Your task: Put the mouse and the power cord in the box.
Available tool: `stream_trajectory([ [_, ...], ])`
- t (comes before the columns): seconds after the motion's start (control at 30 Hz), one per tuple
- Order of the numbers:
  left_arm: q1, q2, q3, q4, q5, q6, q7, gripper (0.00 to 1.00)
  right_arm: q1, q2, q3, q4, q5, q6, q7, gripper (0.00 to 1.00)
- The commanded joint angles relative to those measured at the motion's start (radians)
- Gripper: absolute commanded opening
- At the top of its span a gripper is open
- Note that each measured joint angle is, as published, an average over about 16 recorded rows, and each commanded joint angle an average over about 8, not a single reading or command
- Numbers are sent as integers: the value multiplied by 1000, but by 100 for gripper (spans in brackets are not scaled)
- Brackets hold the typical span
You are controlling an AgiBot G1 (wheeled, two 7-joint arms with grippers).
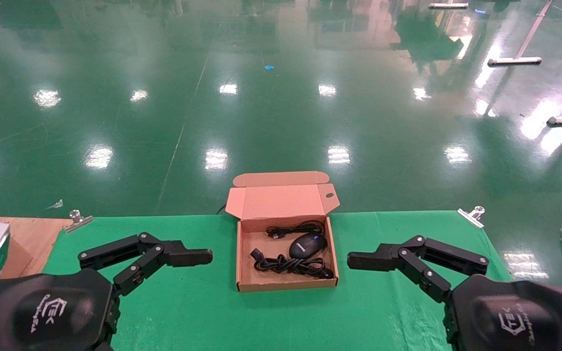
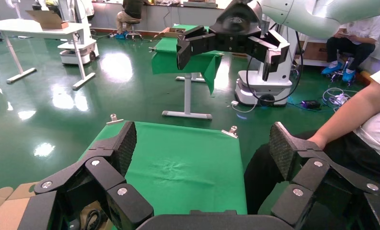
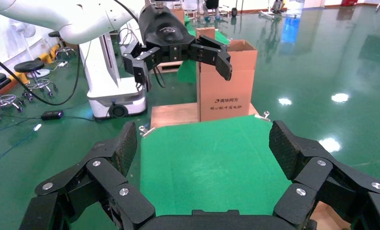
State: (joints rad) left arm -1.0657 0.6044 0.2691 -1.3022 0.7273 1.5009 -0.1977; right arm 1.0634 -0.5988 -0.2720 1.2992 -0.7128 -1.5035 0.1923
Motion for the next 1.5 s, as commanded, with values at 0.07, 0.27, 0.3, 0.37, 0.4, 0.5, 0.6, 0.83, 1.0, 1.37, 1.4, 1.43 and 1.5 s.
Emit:
stream_trajectory([
  [0.07, 2, -2, -3, -4, -1, 1, -2, 100, -3, 3, 2, 4, 5, -2, 1, 100],
  [0.27, -2, 2, 3, 6, -1, -1, 4, 100, 3, -4, -2, -5, -5, 2, -2, 100],
  [0.3, -3, 2, 4, 7, -1, -1, 5, 100, 4, -5, -3, -6, -6, 3, -2, 100],
  [0.37, -4, 3, 5, 9, -1, -2, 6, 100, 5, -6, -4, -7, -8, 4, -3, 100],
  [0.4, -4, 4, 5, 10, 0, -2, 6, 100, 6, -7, -4, -8, -9, 4, -4, 100],
  [0.5, -6, 5, 7, 12, 0, -3, 8, 100, 7, -9, -5, -10, -12, 5, -4, 100],
  [0.6, -7, 5, 8, 14, 1, -4, 9, 100, 8, -10, -6, -12, -14, 6, -5, 100],
  [0.83, -8, 6, 10, 17, 2, -5, 11, 100, 10, -12, -7, -15, -17, 8, -6, 100],
  [1.0, -9, 7, 10, 18, 3, -6, 12, 100, 11, -13, -8, -16, -18, 8, -6, 100],
  [1.37, -9, 7, 11, 20, 3, -6, 12, 100, 12, -14, -9, -17, -19, 9, -7, 100],
  [1.4, -9, 7, 11, 20, 4, -6, 12, 100, 12, -14, -9, -17, -19, 9, -7, 100],
  [1.43, -9, 7, 11, 20, 4, -6, 12, 100, 12, -14, -9, -17, -19, 9, -7, 100],
  [1.5, -9, 7, 11, 20, 4, -6, 12, 100, 12, -14, -9, -17, -20, 9, -7, 100],
])
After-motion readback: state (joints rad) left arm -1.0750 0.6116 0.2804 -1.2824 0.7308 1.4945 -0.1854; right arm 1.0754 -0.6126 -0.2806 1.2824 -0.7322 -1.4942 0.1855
